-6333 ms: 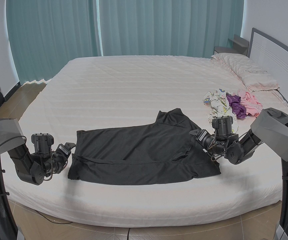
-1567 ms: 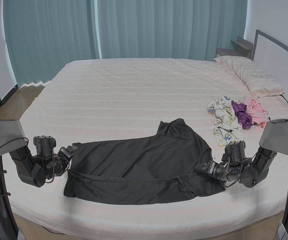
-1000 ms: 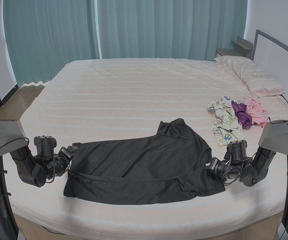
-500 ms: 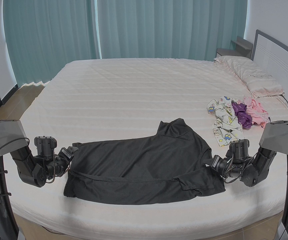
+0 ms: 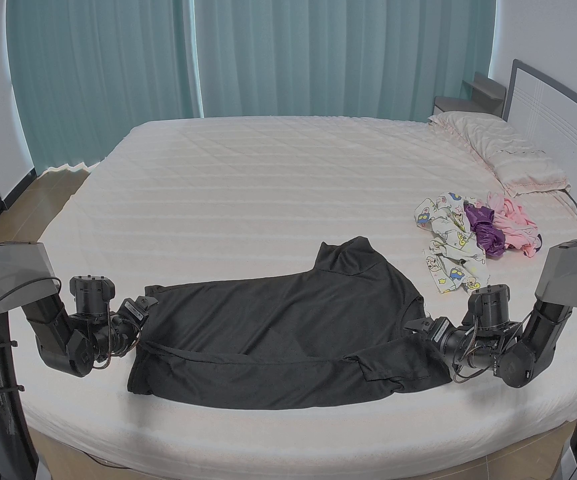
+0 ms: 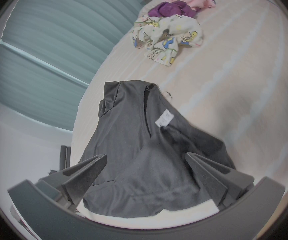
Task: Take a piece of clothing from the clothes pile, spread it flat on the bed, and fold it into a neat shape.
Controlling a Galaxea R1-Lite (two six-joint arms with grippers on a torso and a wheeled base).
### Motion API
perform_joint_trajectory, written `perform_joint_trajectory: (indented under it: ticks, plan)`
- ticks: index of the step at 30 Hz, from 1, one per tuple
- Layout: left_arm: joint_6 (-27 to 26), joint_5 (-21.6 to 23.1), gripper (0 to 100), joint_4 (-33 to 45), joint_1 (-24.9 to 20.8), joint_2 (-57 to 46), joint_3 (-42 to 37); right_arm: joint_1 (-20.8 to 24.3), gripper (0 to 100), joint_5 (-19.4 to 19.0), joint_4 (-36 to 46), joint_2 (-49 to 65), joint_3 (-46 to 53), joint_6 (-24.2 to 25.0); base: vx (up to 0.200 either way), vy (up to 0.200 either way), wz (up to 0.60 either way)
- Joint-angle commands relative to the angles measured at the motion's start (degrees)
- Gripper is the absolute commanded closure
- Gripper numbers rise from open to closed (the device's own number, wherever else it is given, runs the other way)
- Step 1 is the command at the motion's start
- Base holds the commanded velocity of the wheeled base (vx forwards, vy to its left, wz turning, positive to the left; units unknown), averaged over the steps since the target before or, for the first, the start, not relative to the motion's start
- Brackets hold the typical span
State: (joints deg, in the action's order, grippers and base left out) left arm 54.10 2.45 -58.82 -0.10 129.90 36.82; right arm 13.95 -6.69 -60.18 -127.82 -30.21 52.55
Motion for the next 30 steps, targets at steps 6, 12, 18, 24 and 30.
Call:
perform_joint_trajectory:
  ticks: [6, 12, 18, 24, 30]
  plan:
    - [-9.3, 0.4, 0, 0.4, 0.1, -3.0, -5.2, 2.6, 0, 0.5, -0.2, 3.8, 5.3, 3.4, 0.0, 0.0, 0.0]
    - [-16.2, 3.0, 0, -1.6, 0.6, -3.1, -7.1, 2.8, 0, 0.5, -3.6, 3.6, 6.7, 3.1, 0.0, 0.0, 0.0]
    - [-17.8, 7.8, 0, -1.1, 1.1, -2.9, -6.1, 3.6, 0, 1.8, -6.2, 2.1, 8.4, 0.1, 0.0, 0.0, 0.0]
    - [-24.8, 8.4, 0, 0.9, 1.2, -2.2, -5.4, 3.8, 0, 2.6, -9.9, -0.2, 9.8, -1.5, 0.0, 0.0, 0.0]
    - [-33.7, 7.7, 0, 2.1, 1.2, -0.9, -5.4, 3.9, 0, 2.6, -14.3, -1.0, 11.8, -2.2, 0.0, 0.0, 0.0]
